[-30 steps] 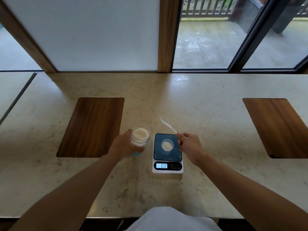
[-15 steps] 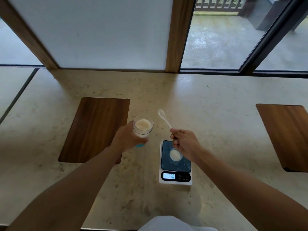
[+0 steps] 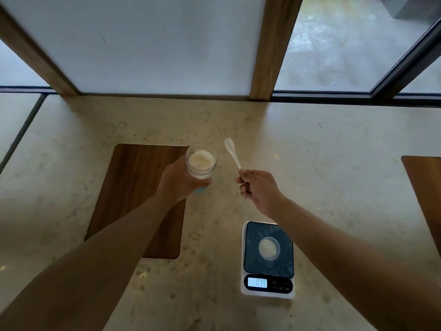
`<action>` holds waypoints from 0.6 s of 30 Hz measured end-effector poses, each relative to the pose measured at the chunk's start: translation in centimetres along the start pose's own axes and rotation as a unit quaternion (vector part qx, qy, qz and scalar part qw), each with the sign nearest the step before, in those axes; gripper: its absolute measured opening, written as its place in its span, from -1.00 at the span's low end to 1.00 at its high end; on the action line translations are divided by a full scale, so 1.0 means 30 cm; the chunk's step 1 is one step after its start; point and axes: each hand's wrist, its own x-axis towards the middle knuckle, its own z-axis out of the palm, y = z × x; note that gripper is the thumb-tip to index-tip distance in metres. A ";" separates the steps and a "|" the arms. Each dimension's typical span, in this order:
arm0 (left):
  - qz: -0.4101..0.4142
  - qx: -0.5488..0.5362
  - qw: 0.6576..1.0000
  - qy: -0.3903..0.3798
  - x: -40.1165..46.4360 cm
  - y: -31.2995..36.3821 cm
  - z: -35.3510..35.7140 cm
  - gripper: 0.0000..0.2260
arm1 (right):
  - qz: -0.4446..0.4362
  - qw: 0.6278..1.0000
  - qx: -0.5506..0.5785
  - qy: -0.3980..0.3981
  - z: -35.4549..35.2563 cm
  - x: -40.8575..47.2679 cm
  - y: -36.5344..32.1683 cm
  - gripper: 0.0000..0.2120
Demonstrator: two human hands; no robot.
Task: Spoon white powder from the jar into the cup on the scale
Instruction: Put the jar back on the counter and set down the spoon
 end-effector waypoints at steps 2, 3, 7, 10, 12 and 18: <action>-0.007 0.008 1.000 0.011 0.052 -0.017 -0.003 -0.17 | -0.002 1.000 -0.004 -0.001 0.029 0.048 -0.019 -0.88; -0.014 0.011 1.000 0.018 0.077 -0.026 -0.004 -0.18 | -0.006 1.000 -0.009 -0.002 0.041 0.070 -0.027 -0.88; -0.046 -0.005 0.998 0.030 0.178 -0.061 -0.011 -0.19 | -0.019 0.999 -0.031 0.000 0.079 0.156 -0.063 -0.86; -0.052 -0.020 0.997 0.046 0.248 -0.090 -0.024 -0.20 | -0.016 0.999 -0.047 0.011 0.102 0.219 -0.084 -0.87; -0.049 -0.018 0.997 0.050 0.297 -0.109 -0.036 -0.21 | -0.013 0.998 -0.051 0.016 0.118 0.265 -0.089 -0.86; -0.038 -0.024 0.997 0.064 0.445 -0.147 -0.054 -0.20 | -0.018 0.994 -0.099 0.039 0.174 0.371 -0.092 -0.90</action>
